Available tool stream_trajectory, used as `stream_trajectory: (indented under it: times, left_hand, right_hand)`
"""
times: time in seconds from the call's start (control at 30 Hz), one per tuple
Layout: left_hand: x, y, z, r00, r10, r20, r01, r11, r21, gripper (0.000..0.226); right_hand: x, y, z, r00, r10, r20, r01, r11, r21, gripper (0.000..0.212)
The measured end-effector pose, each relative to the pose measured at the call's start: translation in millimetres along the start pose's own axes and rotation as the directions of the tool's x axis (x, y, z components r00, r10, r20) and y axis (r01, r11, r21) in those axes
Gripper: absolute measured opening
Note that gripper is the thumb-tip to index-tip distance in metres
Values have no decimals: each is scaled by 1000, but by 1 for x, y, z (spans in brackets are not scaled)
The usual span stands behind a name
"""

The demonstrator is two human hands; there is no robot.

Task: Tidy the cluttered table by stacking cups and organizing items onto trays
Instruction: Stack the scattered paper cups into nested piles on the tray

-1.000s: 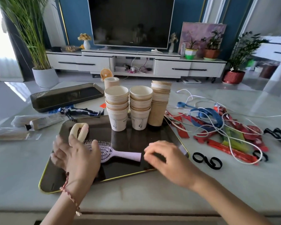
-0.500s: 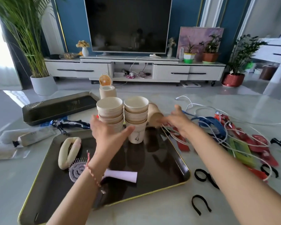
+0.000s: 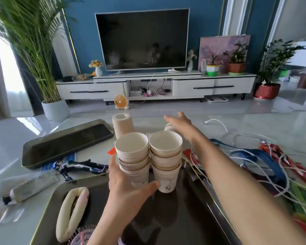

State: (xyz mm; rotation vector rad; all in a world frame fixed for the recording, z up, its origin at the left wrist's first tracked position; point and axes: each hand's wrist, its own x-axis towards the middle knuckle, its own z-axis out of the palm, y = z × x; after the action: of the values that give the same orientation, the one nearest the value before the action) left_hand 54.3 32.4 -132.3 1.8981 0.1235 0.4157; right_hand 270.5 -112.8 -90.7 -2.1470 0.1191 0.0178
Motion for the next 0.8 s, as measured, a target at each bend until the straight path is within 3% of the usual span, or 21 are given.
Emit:
stream_trajectory:
  times: [0.07, 0.17, 0.27, 0.37, 0.43, 0.53, 0.63, 0.8]
  left_hand:
    - [1, 5, 0, 999, 40, -10, -40, 999, -21, 115]
    - [2, 7, -1, 997, 54, -50, -54, 999, 0, 116]
    - [8, 5, 0, 992, 100, -81, -101, 995, -5, 92]
    - [14, -3, 5, 989, 97, -114, -105, 992, -63, 77]
    - [16, -6, 7, 987, 90, -137, -96, 995, -39, 67]
    - [14, -5, 7, 982, 126, -143, -127, 992, 4, 53]
    - [10, -7, 3, 982, 91, -166, -85, 996, 40, 55]
    - [-1, -8, -7, 973, 110, -202, -98, 993, 67, 52]
  right_hand:
    - [13, -1, 21, 990, 73, 117, -57, 990, -130, 98]
    - [28, 11, 38, 998, 23, 62, -8, 976, -219, 94]
    - [23, 14, 33, 995, 82, 48, -83, 996, 21, 87]
    - [0, 17, 15, 993, -56, -101, 85, 945, 314, 83]
    - [-22, 18, -1, 937, -231, -262, 322, 862, 391, 83]
    - [-58, 24, -31, 731, -492, -473, 631, 750, 195, 86]
    - [-88, 42, -42, 607, -617, -501, 727, 686, 37, 91]
    - [-129, 64, -13, 563, -710, -423, 798, 601, 53, 90]
